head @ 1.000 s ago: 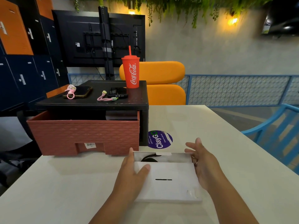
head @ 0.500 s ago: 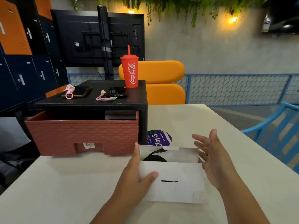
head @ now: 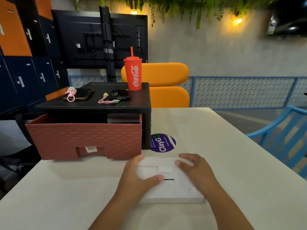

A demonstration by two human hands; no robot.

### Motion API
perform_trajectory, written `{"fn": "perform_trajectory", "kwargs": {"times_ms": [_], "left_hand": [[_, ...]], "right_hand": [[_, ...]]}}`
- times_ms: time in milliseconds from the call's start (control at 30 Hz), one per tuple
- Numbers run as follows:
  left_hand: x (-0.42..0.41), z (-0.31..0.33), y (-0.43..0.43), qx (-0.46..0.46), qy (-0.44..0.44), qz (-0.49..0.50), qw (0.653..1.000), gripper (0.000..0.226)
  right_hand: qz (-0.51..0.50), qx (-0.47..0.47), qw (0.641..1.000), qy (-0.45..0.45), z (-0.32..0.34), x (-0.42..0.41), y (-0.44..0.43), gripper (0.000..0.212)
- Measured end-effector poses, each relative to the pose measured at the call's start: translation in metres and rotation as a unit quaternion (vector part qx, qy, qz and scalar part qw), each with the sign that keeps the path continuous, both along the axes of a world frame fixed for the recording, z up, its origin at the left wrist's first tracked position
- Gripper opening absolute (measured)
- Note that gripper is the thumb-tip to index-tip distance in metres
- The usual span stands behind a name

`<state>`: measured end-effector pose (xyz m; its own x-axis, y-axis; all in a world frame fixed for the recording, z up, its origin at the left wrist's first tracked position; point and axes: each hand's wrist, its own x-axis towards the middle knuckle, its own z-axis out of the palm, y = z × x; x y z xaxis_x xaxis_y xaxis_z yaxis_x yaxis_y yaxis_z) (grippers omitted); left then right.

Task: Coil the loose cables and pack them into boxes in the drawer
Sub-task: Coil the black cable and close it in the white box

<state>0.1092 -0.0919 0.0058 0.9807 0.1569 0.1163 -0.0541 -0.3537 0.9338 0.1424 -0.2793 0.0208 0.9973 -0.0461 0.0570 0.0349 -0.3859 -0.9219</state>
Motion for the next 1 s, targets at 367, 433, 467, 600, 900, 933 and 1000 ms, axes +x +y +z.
{"fn": "perform_trajectory", "kwargs": {"times_ms": [367, 433, 467, 600, 900, 933, 1000], "left_hand": [[-0.008, 0.019, 0.014, 0.236, 0.045, -0.156, 0.958, 0.134], [-0.007, 0.019, 0.014, 0.262, 0.028, -0.153, 0.953, 0.124], [-0.007, 0.018, 0.014, 0.27, 0.018, -0.152, 0.95, 0.122], [-0.006, 0.019, 0.014, 0.292, -0.007, -0.154, 0.944, 0.121], [-0.01, 0.031, 0.01, 0.428, -0.015, -0.134, 0.893, 0.103], [-0.011, 0.031, 0.009, 0.445, -0.016, -0.134, 0.885, 0.1], [-0.011, 0.031, 0.008, 0.468, -0.012, -0.136, 0.873, 0.097]], "right_hand": [[0.019, -0.015, 1.0, -0.007, 0.001, -0.002, 0.003, 0.041], [0.023, -0.02, 1.0, -0.007, 0.001, -0.002, 0.003, 0.039], [0.025, -0.023, 0.999, -0.009, 0.001, -0.002, 0.003, 0.038], [0.031, -0.038, 0.998, -0.027, 0.001, -0.003, 0.005, 0.037], [0.078, -0.135, 0.984, -0.082, 0.006, -0.008, 0.004, 0.048], [0.085, -0.14, 0.983, -0.083, 0.005, -0.008, 0.004, 0.047], [0.097, -0.141, 0.982, -0.078, 0.005, -0.007, 0.004, 0.047]]}}
